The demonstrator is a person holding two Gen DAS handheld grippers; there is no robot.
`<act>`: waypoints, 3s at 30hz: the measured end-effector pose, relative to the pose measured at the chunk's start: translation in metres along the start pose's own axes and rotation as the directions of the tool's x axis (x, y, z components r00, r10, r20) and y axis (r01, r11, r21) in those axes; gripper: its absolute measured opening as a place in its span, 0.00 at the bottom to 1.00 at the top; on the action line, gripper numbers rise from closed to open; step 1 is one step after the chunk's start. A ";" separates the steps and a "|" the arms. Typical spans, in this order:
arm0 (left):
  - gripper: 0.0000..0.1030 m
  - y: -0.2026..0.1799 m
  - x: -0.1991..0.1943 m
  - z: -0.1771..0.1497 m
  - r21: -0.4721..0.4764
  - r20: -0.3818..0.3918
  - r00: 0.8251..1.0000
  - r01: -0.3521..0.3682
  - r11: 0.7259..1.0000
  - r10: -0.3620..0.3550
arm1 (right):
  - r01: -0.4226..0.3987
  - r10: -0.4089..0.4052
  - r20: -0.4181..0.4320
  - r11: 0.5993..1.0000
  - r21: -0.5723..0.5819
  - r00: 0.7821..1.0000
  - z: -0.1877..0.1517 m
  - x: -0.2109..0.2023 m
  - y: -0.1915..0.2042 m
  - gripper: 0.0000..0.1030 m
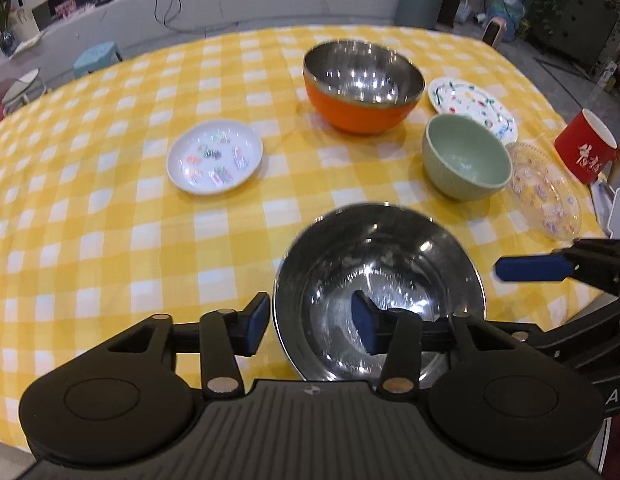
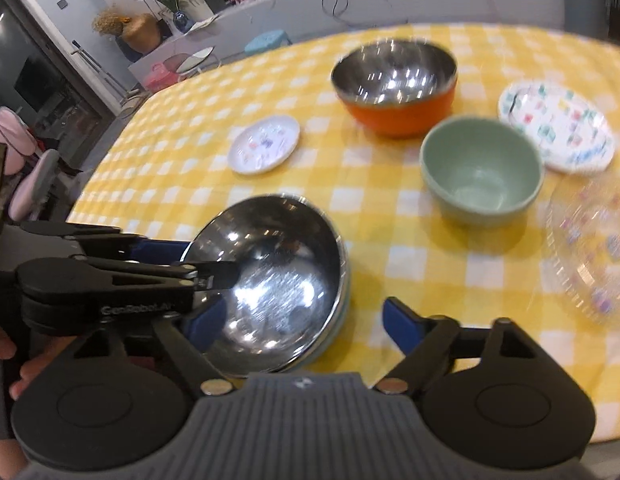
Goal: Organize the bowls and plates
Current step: 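Lift the blue steel bowl with the left gripper toward the orange bowl, then lower the blue bowl into the orange bowl and open the left gripper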
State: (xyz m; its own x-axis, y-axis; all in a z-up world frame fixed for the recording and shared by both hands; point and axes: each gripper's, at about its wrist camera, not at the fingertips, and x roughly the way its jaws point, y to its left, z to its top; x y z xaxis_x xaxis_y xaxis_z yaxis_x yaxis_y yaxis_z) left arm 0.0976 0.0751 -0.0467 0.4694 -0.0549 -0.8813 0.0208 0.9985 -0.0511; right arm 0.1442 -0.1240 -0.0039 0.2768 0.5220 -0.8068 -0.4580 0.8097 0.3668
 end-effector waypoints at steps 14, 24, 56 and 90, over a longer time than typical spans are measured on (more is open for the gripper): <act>0.78 0.008 -0.032 0.018 -0.100 0.223 0.973 0.087 0.991 -0.063 | 0.062 -0.067 0.115 0.997 0.053 0.991 0.022 -0.027 -0.017 0.97; 0.80 0.000 -0.034 0.082 -0.122 0.260 0.964 -0.023 0.992 0.054 | 0.126 -0.159 0.294 0.983 0.131 0.942 0.091 -0.068 -0.027 0.97; 0.31 0.018 0.109 0.135 -0.108 0.169 0.978 0.144 0.984 -0.125 | 0.045 -0.092 0.170 0.965 0.259 0.981 0.134 0.084 -0.104 0.57; 0.13 0.015 0.046 0.129 -0.156 0.316 0.949 0.037 0.987 0.014 | 0.043 -0.111 0.288 0.972 0.231 0.951 0.127 0.050 -0.079 0.16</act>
State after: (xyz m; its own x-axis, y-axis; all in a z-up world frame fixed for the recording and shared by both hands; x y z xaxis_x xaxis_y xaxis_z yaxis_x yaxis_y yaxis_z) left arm 0.2332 0.0885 -0.0271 0.7246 -0.0359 -0.6882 -0.0998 0.9826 -0.1564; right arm 0.3021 -0.1278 -0.0145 0.5571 0.4841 -0.6748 -0.2381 0.8715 0.4286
